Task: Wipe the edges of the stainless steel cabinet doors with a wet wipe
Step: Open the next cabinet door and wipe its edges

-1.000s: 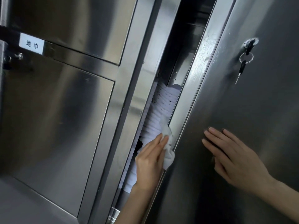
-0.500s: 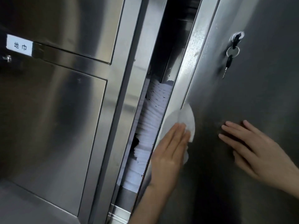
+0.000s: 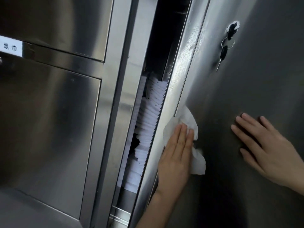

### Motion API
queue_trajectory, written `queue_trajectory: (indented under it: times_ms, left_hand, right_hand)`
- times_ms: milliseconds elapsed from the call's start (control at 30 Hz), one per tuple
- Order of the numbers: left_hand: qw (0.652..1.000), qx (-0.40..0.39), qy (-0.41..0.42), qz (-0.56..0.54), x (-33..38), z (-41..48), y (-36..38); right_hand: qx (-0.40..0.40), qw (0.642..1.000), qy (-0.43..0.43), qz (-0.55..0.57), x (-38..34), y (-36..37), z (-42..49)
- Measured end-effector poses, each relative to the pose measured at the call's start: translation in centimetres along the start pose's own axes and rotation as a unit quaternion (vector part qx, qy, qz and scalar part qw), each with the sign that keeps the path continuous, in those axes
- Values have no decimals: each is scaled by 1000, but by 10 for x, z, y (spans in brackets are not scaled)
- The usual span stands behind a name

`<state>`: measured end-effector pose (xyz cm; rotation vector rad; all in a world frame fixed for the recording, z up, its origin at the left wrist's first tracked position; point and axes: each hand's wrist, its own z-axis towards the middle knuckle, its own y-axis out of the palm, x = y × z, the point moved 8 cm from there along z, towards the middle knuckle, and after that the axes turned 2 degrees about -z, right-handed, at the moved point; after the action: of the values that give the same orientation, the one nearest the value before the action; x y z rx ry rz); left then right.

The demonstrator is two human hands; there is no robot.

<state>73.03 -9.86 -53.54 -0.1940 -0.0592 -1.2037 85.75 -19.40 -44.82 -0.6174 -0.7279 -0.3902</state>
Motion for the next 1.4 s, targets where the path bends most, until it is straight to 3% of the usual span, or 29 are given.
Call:
queue_trajectory:
  times_ms: [433,833,967,1100,1233,1400]
  left_hand:
    - [997,-1,-73,-16,-47,6,-28]
    - [997,13,-68,-43,-54,3,-34]
    - [999,7,-25,-39,-58,5,-49]
    - [997,-66,-36,12,-60,34,-80]
    - [992,-111,-43,32,-32,66,-126]
    - [971,-162,-169,42,19,141,-196]
  right_hand:
    - [20,993,-53,-104,-38,18,44]
    - [34,991,-60,-112,-44,16,47]
    - [47,992,-59,-96,-42,22,39]
    - [50,999,-10,-8,-40,10,47]
    - [-34,990,51,129,-46,-9,52]
    - [-130,927,90,339,-32,-94,72]
